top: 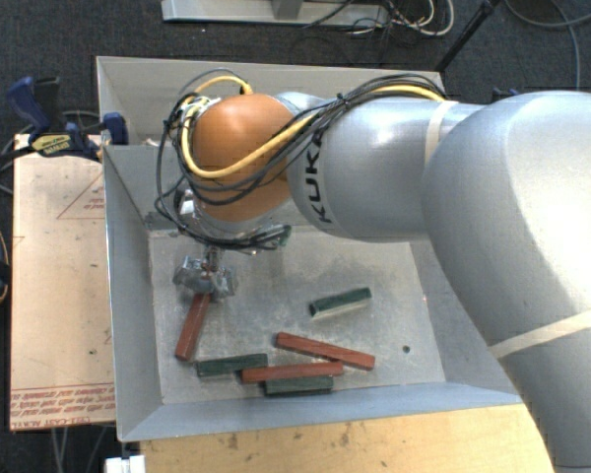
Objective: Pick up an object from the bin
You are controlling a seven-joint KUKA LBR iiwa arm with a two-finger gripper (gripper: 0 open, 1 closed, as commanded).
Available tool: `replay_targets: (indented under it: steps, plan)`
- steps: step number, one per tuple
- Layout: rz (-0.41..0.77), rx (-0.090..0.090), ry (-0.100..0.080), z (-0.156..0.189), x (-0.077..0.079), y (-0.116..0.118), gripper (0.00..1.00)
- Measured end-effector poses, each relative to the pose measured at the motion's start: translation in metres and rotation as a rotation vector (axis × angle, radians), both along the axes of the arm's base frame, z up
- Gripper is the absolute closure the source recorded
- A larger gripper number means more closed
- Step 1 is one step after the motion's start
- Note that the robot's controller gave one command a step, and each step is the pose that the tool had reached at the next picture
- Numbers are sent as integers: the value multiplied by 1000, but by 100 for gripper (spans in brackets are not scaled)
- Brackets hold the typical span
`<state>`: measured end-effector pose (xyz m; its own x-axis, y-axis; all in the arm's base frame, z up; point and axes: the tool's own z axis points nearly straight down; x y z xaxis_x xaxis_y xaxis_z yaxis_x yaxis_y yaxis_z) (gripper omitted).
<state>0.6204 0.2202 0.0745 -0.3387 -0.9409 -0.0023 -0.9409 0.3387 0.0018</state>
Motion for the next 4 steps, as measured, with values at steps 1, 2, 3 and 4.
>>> replay_targets:
  steps: [1, 2, 3, 4]
  plan:
    - [0, -2, 6, 19, -2, 0, 100]
    - [-1, 0, -1, 38, 0, 1, 100]
    - [-2, 2, -7, 49, 1, 1, 100]
    - [-3, 1, -5, 54, 1, 1, 100]
